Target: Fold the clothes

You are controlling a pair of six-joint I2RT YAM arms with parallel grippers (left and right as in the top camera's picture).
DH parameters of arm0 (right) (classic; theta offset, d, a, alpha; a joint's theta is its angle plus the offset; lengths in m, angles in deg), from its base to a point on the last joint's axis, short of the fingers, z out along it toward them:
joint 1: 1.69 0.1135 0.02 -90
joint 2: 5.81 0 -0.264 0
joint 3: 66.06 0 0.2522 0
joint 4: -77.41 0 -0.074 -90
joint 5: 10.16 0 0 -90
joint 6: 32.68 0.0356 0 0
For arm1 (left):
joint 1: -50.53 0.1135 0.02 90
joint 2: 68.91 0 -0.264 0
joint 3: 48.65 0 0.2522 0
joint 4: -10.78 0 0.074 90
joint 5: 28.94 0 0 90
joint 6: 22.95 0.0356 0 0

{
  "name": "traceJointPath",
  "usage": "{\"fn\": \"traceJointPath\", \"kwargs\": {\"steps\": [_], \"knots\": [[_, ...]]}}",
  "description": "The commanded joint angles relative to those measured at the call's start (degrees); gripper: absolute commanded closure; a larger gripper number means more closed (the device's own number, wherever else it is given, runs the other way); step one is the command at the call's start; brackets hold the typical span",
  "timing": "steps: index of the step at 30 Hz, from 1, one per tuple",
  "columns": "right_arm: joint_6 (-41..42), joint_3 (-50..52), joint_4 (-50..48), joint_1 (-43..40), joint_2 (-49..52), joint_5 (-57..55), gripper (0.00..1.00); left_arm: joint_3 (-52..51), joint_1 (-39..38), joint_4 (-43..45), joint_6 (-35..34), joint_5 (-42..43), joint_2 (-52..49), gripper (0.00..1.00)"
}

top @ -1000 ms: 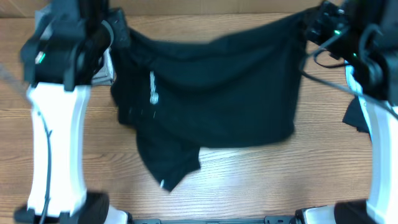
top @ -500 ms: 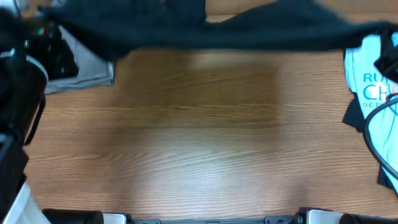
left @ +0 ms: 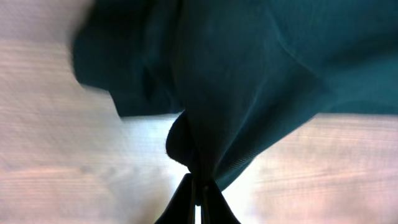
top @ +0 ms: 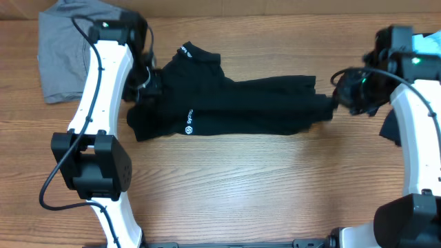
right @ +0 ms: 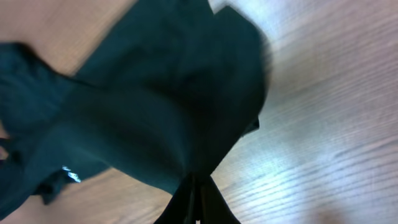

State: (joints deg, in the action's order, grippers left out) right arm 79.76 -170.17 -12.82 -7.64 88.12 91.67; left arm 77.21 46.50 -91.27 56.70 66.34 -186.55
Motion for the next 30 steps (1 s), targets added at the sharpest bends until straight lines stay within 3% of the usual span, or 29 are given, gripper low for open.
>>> {"fn": "traceJointPath", "kwargs": {"steps": [1, 11, 16, 30], "knots": [[0.04, 5.73, -0.72, -0.13, -5.95, 1.27, 0.96, -2.78, -0.24, -1.16, 0.09, 3.78, 5.73, 0.96], [0.2, 6.71, 5.42, -0.13, -21.27, -1.2, 0.96, -4.07, -2.19, -5.88, 0.26, 3.58, 22.23, 0.96], [0.2, 6.73, 11.61, -0.13, -23.26, -2.75, 0.96, -5.66, -4.04, -8.52, -0.07, 4.02, 28.48, 0.96], [0.24, 9.4, 20.44, -0.17, -31.8, -2.78, 0.96, -30.51, -7.63, -7.74, -2.99, 6.86, 50.75, 0.96]]}}
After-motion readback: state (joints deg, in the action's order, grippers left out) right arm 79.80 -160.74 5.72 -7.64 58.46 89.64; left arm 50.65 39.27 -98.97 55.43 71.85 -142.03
